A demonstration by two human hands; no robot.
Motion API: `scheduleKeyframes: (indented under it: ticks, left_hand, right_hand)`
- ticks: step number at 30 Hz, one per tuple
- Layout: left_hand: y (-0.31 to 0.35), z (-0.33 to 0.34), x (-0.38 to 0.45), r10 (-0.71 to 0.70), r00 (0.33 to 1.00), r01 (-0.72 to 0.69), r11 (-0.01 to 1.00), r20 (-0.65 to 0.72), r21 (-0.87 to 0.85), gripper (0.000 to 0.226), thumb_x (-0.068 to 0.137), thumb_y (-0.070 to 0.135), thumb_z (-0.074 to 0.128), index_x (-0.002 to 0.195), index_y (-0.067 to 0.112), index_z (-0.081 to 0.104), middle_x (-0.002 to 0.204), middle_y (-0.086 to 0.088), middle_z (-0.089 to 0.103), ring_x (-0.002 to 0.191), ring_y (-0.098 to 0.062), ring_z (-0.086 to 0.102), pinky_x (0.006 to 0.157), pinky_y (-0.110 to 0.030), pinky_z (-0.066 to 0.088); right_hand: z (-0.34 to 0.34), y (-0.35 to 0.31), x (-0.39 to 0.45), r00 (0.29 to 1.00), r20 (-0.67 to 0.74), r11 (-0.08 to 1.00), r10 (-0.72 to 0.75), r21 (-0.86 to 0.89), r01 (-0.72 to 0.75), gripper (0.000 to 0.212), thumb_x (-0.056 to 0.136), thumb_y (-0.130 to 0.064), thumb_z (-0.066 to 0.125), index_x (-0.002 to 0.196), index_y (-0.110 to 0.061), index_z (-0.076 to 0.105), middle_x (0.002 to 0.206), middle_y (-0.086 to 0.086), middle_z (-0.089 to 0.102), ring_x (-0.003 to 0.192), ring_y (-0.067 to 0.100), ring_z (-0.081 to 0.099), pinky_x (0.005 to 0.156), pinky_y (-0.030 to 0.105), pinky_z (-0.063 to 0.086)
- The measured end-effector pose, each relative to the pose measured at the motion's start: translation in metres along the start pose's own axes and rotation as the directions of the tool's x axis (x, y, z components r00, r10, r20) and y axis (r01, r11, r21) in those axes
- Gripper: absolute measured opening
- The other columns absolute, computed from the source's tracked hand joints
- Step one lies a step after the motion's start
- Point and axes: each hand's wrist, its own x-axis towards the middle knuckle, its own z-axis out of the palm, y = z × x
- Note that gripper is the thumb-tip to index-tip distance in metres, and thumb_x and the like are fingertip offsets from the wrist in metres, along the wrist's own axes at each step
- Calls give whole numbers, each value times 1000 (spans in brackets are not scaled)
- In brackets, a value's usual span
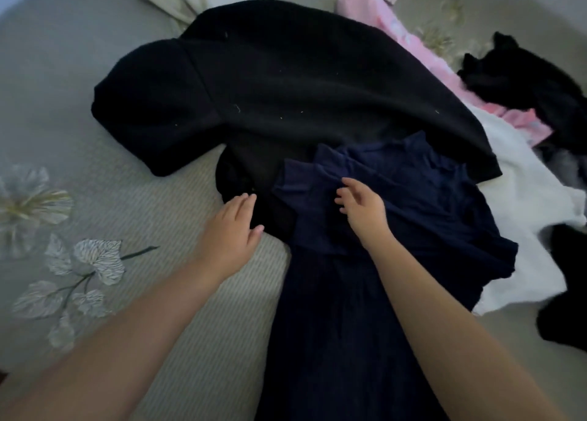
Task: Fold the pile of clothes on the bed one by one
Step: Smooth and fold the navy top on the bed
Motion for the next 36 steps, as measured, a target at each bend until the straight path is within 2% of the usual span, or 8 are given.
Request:
scheduleKeyframes:
  ticks: [7, 15, 20, 23, 27, 29, 32, 36]
  left_hand:
    - [74, 19, 30, 247, 962, -255, 965, -114, -62, 47, 86, 12, 58, 128, -6, 45, 134, -24, 45, 129, -37, 39, 106, -42, 30]
    - [157, 73, 40, 485, 866, -499, 846, 117, 186, 45, 93, 19, 47, 135, 4, 40, 145, -15, 34, 139, -28, 23, 113, -38, 17]
    - [198, 104, 56, 529, 841, -537, 789, 113, 298, 45, 75, 7, 71, 117, -6, 57, 123, -24, 56, 120, -40, 48, 99, -52, 37]
    - [213, 117, 66, 388, 912, -409, 832, 132, 375, 48, 88, 19, 56, 132, 2, 44, 139, -16, 44, 134, -30, 32, 110, -51, 16]
    - [225, 117, 80, 249, 952, -305, 824, 178, 477, 30, 92, 22, 47, 117, 7, 54, 116, -11, 57, 113, -27, 49, 108, -45, 17]
    - [237, 113, 84, 278, 938, -339, 858, 208, 386, 19, 93, 20, 45, 102, 8, 56, 93, -6, 60, 89, -27, 55, 85, -38, 37]
    - [255, 115, 87, 307, 906, -375, 901, 290, 217, 15, 94, 24, 40, 85, 15, 47, 67, 5, 50, 62, -19, 49, 52, -29, 32]
    - [272, 127, 107, 226, 942, -261, 958, 247, 116, 21, 94, 19, 39, 78, 9, 47, 60, -2, 48, 55, -17, 43, 52, -32, 31]
  right_hand:
    - [-93, 78, -39, 945, -223, 886, -241, -448, 120, 24, 85, 5, 55, 108, 5, 62, 105, 19, 63, 97, 26, 57, 85, 24, 39]
    - [-215, 168, -58, 887, -455, 844, -80, -504, -182, 31, 85, 8, 52, 116, 12, 55, 117, 28, 57, 112, 41, 50, 96, 40, 35]
    - [-249, 196, -33, 957, -205, 808, -206, -587, 48, 42, 79, 2, 65, 120, 7, 55, 122, 23, 56, 116, 38, 50, 100, 39, 34]
    - [-256, 203, -10, 969, -93, 754, -230, -646, 117, 30, 79, -5, 66, 109, -2, 66, 112, 17, 62, 111, 32, 52, 94, 35, 35]
    - [-279, 208, 5, 977, -107, 923, -182, -361, 132, 10, 77, 1, 61, 77, -4, 69, 92, 9, 61, 90, 19, 49, 75, 13, 31]
    - [-292, 212, 11, 989, -124, 991, -84, -118, 70, 14, 76, 3, 54, 66, -4, 61, 78, 3, 57, 81, 16, 48, 69, 16, 35]
    - [-308, 218, 26, 995, -77, 979, 67, 196, -51, 15, 68, -5, 46, 58, 1, 56, 66, 9, 50, 66, 17, 44, 59, 23, 35]
    - [-318, 227, 48, 994, -34, 986, 109, 127, -104, 30, 78, 5, 41, 53, -11, 45, 65, 4, 46, 66, 18, 39, 59, 26, 31]
